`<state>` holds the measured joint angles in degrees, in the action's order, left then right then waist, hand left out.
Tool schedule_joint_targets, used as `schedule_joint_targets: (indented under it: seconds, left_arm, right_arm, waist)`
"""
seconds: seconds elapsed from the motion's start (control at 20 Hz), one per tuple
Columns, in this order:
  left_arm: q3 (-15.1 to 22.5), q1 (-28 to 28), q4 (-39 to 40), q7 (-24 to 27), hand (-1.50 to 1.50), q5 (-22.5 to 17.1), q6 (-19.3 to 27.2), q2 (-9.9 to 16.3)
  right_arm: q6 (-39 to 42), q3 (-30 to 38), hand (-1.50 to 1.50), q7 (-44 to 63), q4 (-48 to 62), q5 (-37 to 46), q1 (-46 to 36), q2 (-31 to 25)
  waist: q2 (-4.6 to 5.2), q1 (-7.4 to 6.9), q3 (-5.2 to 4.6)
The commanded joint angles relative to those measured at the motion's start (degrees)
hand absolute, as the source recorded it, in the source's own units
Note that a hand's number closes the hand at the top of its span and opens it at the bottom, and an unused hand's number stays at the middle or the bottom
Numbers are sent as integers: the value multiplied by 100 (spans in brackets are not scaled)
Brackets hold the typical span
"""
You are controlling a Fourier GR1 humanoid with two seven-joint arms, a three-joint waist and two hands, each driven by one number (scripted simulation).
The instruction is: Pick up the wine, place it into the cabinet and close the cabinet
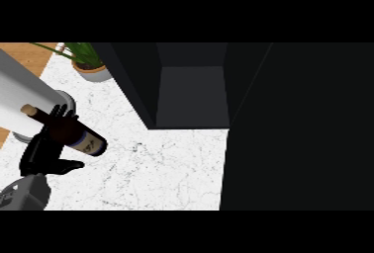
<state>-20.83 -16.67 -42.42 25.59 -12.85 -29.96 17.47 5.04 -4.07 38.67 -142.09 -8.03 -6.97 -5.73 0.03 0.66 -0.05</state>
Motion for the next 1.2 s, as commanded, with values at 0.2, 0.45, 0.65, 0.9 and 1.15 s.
schedule_joint_targets:
  seconds: [0.2, 0.45, 0.65, 0.9, 1.15]
  left_arm:
    - [-7, -473, 1013, 662, -150, 98, -152, 45]
    - [75, -331, 1018, 763, 150, 24, -530, 31]
    - [369, -455, 985, 947, 150, 253, -602, -117]
    - [642, -122, 761, 1513, 150, 644, -331, -100]
    - [603, 742, -635, 808, 150, 294, 739, -729]
  right_arm:
    - [183, 318, -150, 104, -663, -599, 283, -113]
    - [209, 87, -150, -134, -683, -420, 631, 109]
    - [135, 230, -150, 34, -496, -455, 237, 53]
    - [108, 610, -150, 270, -545, -793, 63, -58]
    - [179, 510, -150, 186, -320, -515, 45, -38]
  waist:
    - [10, 26, 0]
    - [4, 17, 3]
    - [2, -1, 2]
    - [-6, -24, 3]
    - [-49, -154, 17]
